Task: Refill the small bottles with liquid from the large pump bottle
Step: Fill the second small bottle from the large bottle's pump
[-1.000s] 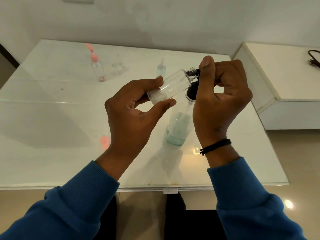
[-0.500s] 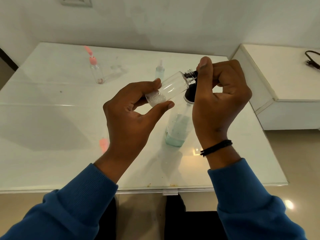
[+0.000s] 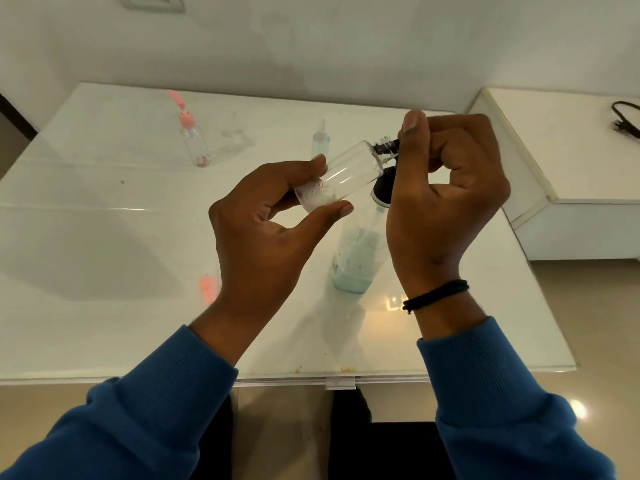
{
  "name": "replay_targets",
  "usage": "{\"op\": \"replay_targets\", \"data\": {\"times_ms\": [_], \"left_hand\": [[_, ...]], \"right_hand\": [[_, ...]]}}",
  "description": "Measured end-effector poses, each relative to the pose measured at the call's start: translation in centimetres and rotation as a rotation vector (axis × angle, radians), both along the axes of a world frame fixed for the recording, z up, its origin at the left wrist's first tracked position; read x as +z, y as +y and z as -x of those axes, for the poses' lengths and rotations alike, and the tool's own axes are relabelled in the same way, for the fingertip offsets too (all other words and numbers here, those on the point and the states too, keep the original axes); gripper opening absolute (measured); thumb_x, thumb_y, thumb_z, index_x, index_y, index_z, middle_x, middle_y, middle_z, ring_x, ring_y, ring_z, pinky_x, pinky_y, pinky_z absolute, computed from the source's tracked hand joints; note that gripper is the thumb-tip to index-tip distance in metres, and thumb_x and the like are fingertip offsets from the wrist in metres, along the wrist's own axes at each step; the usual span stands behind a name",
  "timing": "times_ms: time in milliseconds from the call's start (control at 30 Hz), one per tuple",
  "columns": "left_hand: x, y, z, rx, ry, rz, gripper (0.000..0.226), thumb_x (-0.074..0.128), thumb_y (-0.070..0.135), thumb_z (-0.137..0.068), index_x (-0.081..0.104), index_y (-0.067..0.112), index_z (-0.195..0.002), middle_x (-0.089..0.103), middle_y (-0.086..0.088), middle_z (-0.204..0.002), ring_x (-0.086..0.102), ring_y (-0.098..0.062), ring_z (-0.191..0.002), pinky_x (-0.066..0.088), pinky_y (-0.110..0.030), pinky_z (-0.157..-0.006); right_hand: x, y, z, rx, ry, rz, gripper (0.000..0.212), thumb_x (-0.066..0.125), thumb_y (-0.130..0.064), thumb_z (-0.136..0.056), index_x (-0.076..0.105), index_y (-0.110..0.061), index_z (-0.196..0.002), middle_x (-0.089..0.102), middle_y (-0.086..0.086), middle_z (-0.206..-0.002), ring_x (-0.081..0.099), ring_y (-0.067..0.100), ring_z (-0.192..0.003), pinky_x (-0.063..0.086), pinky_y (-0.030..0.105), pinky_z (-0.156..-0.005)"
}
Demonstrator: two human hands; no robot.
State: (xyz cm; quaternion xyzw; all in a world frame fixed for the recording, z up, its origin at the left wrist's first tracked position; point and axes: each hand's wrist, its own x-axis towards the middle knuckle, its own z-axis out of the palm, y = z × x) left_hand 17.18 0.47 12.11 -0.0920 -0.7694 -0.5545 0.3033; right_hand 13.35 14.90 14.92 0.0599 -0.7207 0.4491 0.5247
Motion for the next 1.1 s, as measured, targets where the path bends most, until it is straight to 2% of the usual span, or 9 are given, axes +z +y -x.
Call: {"op": "replay_targets", "data": {"times_ms": [67, 333, 633, 700, 833, 1000, 1100], "left_hand": [[-0.04, -0.01, 0.02, -0.005, -0.002, -0.009, 0.043, 0.088, 0.021, -0.082, 0.071, 0.005, -0.119, 0.073, -0.002, -0.114, 0.071, -0.014, -0.104, 0.059, -0.026, -0.090], [-0.11, -0.19, 0.07, -0.007, -0.010, -0.022, 0.043, 0.088, 0.022, -0.082, 0.072, 0.005, -0.118, 0.073, -0.001, -0.114, 0.071, -0.014, -0.104, 0.060, -0.027, -0.089], [-0.11, -0.25, 0.03, 0.002, -0.004, 0.002, 0.044, 0.088, 0.023, -0.081, 0.072, 0.004, -0.117, 0.074, -0.002, -0.112, 0.071, -0.015, -0.103, 0.059, -0.025, -0.089], [-0.04, -0.18, -0.02, 0.002, 0.001, 0.008, 0.044, 0.088, 0.022, -0.081, 0.072, 0.004, -0.118, 0.074, -0.002, -0.112, 0.071, -0.014, -0.103, 0.059, -0.025, -0.089], [0.14, -0.14, -0.05, 0.003, 0.006, 0.014, 0.043, 0.088, 0.023, -0.082, 0.072, 0.005, -0.118, 0.073, -0.001, -0.114, 0.071, -0.012, -0.104, 0.058, -0.023, -0.090], [0.03, -0.16, 0.00, 0.013, -0.001, 0.023, 0.043, 0.087, 0.024, -0.083, 0.071, 0.007, -0.119, 0.072, 0.000, -0.114, 0.070, -0.011, -0.104, 0.057, -0.020, -0.089], [-0.04, -0.18, 0.03, 0.008, -0.005, 0.012, 0.043, 0.087, 0.023, -0.083, 0.071, 0.006, -0.119, 0.072, 0.001, -0.114, 0.070, -0.011, -0.105, 0.057, -0.019, -0.090]], "right_hand": [[0.02, -0.20, -0.10, -0.026, 0.006, -0.010, 0.030, 0.068, -0.011, -0.096, 0.061, -0.012, -0.067, 0.057, -0.006, -0.077, 0.055, 0.024, -0.068, 0.045, 0.040, -0.059], [-0.42, -0.24, 0.02, 0.018, -0.019, 0.057, 0.031, 0.067, -0.010, -0.096, 0.065, -0.004, -0.066, 0.056, -0.002, -0.072, 0.050, 0.007, -0.067, 0.040, 0.019, -0.060], [-0.72, -0.38, -0.11, 0.040, -0.036, 0.091, 0.029, 0.067, -0.006, -0.096, 0.064, -0.003, -0.067, 0.057, 0.000, -0.072, 0.048, 0.004, -0.066, 0.039, 0.015, -0.061], [-0.51, -0.29, -0.08, 0.040, -0.034, 0.084, 0.030, 0.067, -0.008, -0.096, 0.064, -0.003, -0.067, 0.057, 0.001, -0.071, 0.049, 0.002, -0.066, 0.039, 0.016, -0.060], [-0.29, -0.16, 0.24, 0.024, -0.012, 0.090, 0.035, 0.066, -0.010, -0.096, 0.064, 0.003, -0.064, 0.061, 0.011, -0.067, 0.050, 0.016, -0.063, 0.040, 0.025, -0.057], [-0.71, -0.53, 0.13, 0.041, -0.018, 0.110, 0.032, 0.065, -0.008, -0.096, 0.062, 0.000, -0.065, 0.056, 0.005, -0.068, 0.047, 0.010, -0.064, 0.039, 0.021, -0.058], [-0.54, -0.31, 0.33, 0.041, -0.023, 0.102, 0.034, 0.066, -0.007, -0.096, 0.062, 0.003, -0.064, 0.058, 0.009, -0.067, 0.048, 0.013, -0.063, 0.041, 0.026, -0.056]]}}
